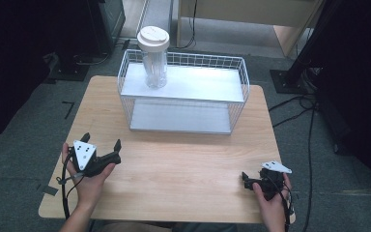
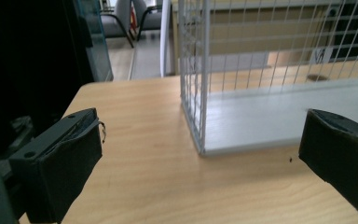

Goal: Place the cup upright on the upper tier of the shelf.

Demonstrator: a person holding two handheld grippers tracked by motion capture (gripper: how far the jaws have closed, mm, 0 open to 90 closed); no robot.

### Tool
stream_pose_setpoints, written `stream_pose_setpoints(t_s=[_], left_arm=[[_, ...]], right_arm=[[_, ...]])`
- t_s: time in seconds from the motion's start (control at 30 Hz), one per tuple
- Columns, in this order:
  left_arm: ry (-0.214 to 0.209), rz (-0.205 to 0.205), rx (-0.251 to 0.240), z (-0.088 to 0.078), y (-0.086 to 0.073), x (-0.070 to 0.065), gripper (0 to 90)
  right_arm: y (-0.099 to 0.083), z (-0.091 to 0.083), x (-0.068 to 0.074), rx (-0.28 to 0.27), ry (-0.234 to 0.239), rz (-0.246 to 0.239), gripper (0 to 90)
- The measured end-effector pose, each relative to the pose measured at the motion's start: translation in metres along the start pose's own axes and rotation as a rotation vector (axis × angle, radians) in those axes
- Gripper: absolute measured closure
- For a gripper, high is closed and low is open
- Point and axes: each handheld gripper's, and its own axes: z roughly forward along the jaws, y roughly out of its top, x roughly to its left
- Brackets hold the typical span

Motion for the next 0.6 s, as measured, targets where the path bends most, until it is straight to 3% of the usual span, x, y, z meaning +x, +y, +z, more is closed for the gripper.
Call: stream_pose_setpoints(t_s=[0.27, 0.6], left_arm=[[0.030, -0.023, 0.080, -0.004, -0.031, 0.014, 0.0], [0.042, -0.010, 0.190, -0.007, -0.052, 0.036, 0.0]], right_arm=[[0.000, 0.000, 0.000, 0.000, 0.000, 0.000, 0.0], [0.000, 0.000, 0.002, -0.001, -0.006, 0.005, 0.0]])
